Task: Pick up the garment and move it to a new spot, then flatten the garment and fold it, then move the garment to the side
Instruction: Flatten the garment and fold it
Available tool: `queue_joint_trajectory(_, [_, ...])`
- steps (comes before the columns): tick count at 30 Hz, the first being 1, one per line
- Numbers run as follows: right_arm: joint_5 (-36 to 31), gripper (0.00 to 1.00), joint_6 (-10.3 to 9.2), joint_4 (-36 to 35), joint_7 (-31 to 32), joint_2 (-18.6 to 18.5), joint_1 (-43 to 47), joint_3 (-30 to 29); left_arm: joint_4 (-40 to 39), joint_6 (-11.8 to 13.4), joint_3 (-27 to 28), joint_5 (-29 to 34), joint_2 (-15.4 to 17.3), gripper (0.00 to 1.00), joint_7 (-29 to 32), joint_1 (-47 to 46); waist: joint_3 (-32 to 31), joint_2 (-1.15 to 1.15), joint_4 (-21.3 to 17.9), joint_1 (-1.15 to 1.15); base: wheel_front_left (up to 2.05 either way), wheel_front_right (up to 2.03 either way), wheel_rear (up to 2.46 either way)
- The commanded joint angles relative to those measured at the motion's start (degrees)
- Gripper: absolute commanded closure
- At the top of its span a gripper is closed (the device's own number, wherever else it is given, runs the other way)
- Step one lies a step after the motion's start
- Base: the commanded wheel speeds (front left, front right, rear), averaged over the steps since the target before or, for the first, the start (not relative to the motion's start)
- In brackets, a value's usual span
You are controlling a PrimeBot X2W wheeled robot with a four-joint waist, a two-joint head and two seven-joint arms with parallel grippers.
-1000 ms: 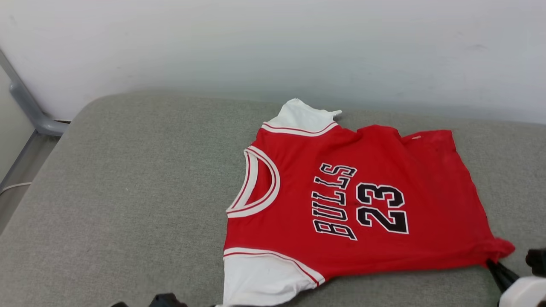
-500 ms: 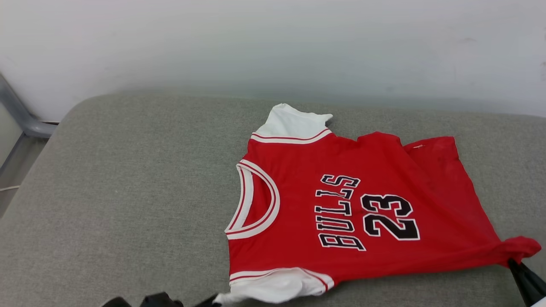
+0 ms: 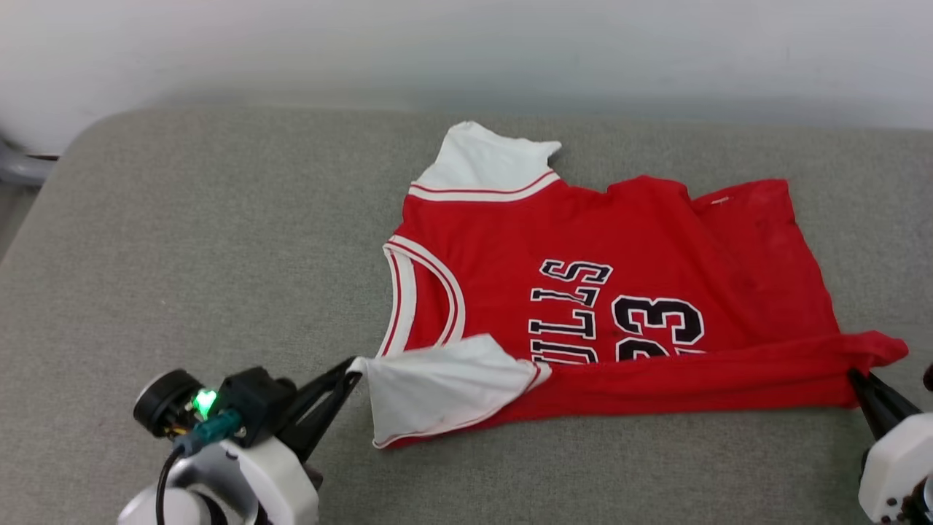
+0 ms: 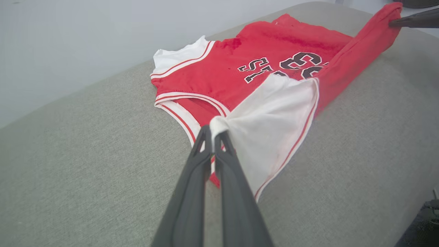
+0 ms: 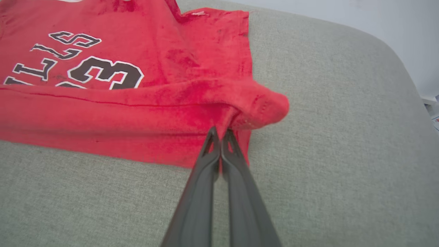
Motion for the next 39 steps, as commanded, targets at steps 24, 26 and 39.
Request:
queue_joint_trajectory(24, [-1.5,0.00,-0.07,11.2,7.1,1.5,-12.4,4.4,25.8,-1.7,-5.7,-1.5,-8.4,0.00,-0.8,-14.9,4.9,0.00,-1.2,-0.01,0.00,0.00,0.00])
queue_joint_trajectory(26, [-1.0,0.00,-0.08,11.2,6.5,1.0,-12.4,4.9,27.2,-1.2,-5.4,-2.1,-9.2,0.00,-2.6,-14.2,4.1,0.00,-1.2,-0.01,0.00,0.00,0.00])
queue_joint_trajectory(39, [3.2,0.00,-0.08,2.2,6.8,-2.9,-6.8,5.6,20.8,6.3,1.9,-10.2,-12.1,0.00,-9.3,-4.9,-2.5,0.00,-0.3,-0.01,0.00,0.00,0.00])
